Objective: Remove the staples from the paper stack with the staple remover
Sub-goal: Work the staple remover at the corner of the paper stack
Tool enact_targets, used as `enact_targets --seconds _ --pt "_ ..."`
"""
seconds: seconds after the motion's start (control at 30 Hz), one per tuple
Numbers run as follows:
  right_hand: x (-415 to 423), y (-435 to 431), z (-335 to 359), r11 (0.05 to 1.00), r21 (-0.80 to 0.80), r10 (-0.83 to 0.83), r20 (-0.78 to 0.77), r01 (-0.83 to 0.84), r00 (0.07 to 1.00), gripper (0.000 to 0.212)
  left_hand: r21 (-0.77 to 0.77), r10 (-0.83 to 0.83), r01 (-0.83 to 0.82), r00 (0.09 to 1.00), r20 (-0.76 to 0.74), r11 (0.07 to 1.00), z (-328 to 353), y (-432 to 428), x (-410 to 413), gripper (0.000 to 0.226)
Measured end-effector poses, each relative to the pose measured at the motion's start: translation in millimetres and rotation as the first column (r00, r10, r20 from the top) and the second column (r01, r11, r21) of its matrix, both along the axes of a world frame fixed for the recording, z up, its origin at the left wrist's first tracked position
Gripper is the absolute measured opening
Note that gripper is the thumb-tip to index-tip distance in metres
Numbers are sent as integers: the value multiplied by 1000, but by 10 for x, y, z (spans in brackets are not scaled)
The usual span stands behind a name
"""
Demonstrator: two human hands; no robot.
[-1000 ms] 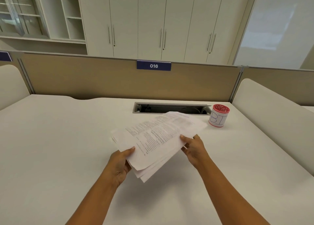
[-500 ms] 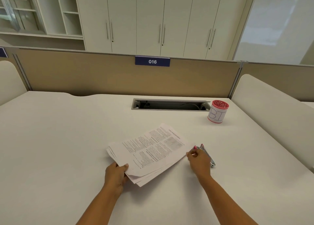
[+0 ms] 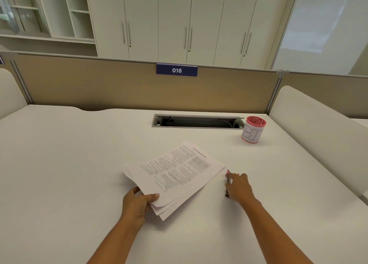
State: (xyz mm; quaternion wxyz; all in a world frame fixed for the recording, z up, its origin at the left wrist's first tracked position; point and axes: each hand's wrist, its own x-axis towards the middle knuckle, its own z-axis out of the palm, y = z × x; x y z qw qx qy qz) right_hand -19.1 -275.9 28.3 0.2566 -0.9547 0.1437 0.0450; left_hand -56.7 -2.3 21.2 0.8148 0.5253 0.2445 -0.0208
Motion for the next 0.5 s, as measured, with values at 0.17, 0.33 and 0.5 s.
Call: enact_targets --seconds 0.17,0.33,0.5 --pt "-12 26 90 999 -8 53 -20 -53 998 51 54 17 -16 1000 -12 998 -38 43 0 59" --pt "-65 75 45 939 -326 114 -2 -108 993 48 78 25 -24 1000 -13 997 -66 68 -2 50" --pt "-78 102 59 918 -375 144 14 -128 990 33 62 23 -22 1000 -20 998 -90 62 -2 23"
